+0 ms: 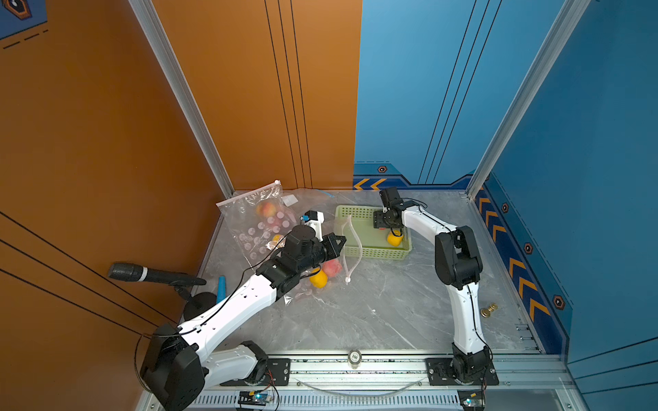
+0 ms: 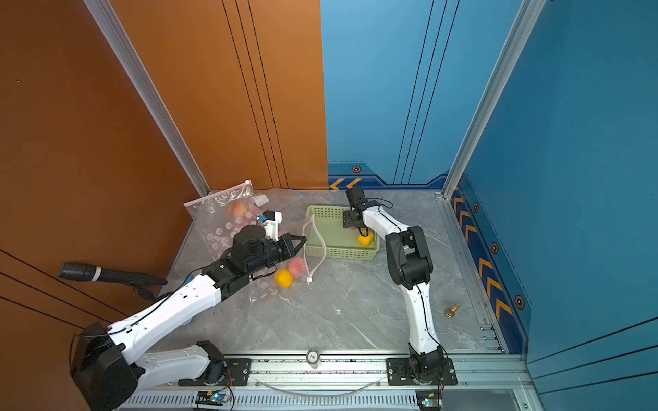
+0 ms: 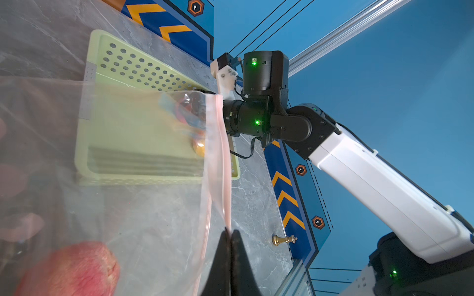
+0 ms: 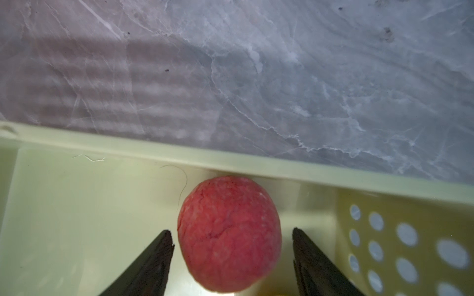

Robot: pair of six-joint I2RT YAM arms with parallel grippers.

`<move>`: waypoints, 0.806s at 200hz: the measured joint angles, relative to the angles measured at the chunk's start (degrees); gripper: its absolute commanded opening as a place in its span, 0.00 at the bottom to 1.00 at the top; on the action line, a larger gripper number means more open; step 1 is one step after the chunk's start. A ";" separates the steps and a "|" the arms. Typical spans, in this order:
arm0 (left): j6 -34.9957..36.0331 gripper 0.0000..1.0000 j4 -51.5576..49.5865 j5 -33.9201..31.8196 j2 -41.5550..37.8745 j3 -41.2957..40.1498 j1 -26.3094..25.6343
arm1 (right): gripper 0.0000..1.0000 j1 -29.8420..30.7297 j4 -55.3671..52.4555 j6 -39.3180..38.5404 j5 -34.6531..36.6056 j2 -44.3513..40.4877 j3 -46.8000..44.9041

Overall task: Place the peach in a zip-top bag and seal the zipper
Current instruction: Pick up the peach from the basket.

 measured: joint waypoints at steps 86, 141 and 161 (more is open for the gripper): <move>0.00 0.00 0.00 -0.02 0.00 0.00 -0.02 | 0.42 -1.01 -0.39 -0.31 -3.41 1.81 1.92; 0.00 0.00 0.04 -0.04 0.13 0.00 -0.02 | 0.34 0.28 1.36 0.00 -5.81 -12.72 -11.87; -0.04 0.00 0.50 -0.04 0.83 0.00 -0.02 | 0.34 1.55 4.44 1.16 -7.91 -23.50 -18.64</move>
